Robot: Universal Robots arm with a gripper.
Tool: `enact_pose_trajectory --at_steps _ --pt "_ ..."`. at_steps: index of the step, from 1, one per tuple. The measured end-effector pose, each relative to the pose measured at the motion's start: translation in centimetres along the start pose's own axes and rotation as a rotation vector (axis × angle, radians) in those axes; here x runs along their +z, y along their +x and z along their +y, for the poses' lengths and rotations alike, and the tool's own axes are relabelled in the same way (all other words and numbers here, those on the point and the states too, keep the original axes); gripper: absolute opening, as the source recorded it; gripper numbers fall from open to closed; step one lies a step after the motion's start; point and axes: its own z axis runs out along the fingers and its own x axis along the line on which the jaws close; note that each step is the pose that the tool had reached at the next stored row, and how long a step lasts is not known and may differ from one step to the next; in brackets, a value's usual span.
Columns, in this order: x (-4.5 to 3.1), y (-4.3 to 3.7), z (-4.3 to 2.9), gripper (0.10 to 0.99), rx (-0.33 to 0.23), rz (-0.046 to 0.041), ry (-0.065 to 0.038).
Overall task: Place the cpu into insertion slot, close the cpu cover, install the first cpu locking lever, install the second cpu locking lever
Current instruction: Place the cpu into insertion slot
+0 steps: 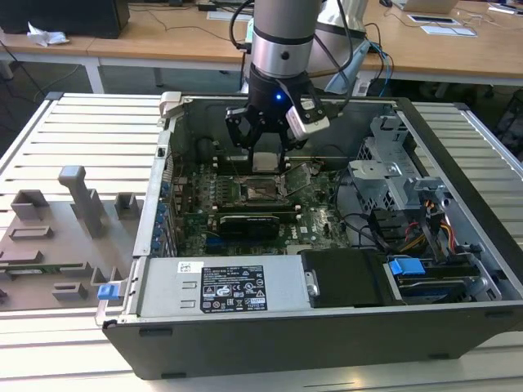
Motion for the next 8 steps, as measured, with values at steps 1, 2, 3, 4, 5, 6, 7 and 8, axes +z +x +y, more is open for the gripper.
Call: enact_pose_trajectory --at_steps 1,2,3,4,5,6,7,8 --pt "0.07 -0.09 0.08 0.541 0.0 0.0 0.001" --pt "0.14 -0.18 0.14 0.541 0.0 0.0 0.002" --pt "0.28 -0.34 0.24 0.541 0.0 0.0002 0.005" --pt "0.44 -0.45 0.32 0.541 0.0 0.0002 0.006" --pt "0.66 -0.59 0.42 0.541 0.0 0.0003 0.008" --pt "0.86 -0.72 0.5 0.541 0.0 0.0005 0.01" --pt "1.0 -0.79 0.54 0.541 0.0 0.0005 0.011" --pt "1.09 -0.84 0.56 0.541 0.0 0.0005 0.012"
